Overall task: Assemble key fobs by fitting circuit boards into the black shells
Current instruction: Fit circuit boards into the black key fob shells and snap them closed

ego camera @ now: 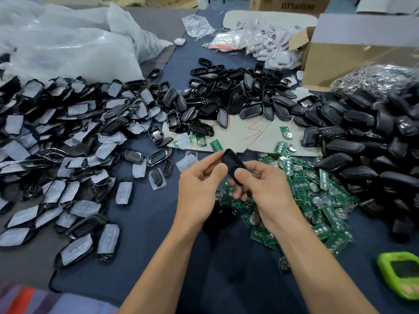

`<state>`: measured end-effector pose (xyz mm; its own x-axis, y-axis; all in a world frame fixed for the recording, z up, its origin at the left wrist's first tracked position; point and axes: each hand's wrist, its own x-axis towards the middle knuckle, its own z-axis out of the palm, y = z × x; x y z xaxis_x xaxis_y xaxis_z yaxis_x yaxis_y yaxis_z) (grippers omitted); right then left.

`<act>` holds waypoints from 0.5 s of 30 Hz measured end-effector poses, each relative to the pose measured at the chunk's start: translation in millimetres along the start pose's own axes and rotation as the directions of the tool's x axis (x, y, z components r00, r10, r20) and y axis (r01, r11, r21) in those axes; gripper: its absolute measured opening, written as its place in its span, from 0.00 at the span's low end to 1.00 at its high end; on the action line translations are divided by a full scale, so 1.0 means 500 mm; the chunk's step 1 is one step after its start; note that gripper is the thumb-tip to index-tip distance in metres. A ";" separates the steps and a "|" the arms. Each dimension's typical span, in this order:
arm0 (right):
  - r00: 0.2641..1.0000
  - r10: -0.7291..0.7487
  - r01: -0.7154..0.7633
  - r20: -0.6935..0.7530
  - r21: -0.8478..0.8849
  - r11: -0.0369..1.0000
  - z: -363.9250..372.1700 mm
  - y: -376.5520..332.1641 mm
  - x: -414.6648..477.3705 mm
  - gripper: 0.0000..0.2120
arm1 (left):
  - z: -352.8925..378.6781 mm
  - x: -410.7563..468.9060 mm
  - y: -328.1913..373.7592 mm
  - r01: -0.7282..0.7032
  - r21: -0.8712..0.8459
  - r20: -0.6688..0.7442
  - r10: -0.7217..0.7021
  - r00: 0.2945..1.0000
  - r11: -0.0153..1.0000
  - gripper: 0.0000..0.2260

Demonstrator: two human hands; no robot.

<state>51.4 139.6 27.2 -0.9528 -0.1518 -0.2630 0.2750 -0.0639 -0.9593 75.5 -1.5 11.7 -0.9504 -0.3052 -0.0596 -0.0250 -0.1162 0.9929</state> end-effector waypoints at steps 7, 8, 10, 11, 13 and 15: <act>0.954 0.192 -0.225 0.229 0.126 0.966 -0.013 -0.022 -0.039 0.14 | -0.018 0.000 0.019 0.261 -0.326 0.506 -0.066 0.860 0.909 0.17; 0.966 0.180 -0.187 0.183 0.020 0.982 -0.017 -0.024 -0.037 0.14 | -0.023 0.003 0.018 0.273 -0.357 0.489 -0.070 0.869 0.893 0.17; 1.000 0.030 -0.025 0.010 -0.342 0.939 -0.030 -0.027 -0.022 0.10 | -0.036 0.010 0.010 0.302 -0.413 0.413 -0.119 0.903 0.859 0.15; 0.996 -0.077 0.039 -0.051 -0.527 0.849 -0.039 -0.031 -0.013 0.07 | -0.045 0.012 0.005 0.328 -0.432 0.403 -0.146 0.903 0.840 0.15; 0.990 -0.138 0.085 -0.006 -0.761 0.643 -0.045 -0.041 -0.006 0.08 | -0.061 0.012 -0.003 0.392 -0.463 0.438 -0.180 0.881 0.795 0.16; 0.989 -0.093 0.143 0.112 -0.869 0.473 -0.033 -0.035 -0.003 0.17 | -0.069 0.010 -0.006 0.439 -0.470 0.470 -0.203 0.859 0.766 0.17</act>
<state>45.7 157.3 42.7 -0.9537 -0.2550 -0.1595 -0.1183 0.8055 -0.5807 81.7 -35.2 5.1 -0.9569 0.2060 -0.2046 -0.2903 -0.6672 0.6860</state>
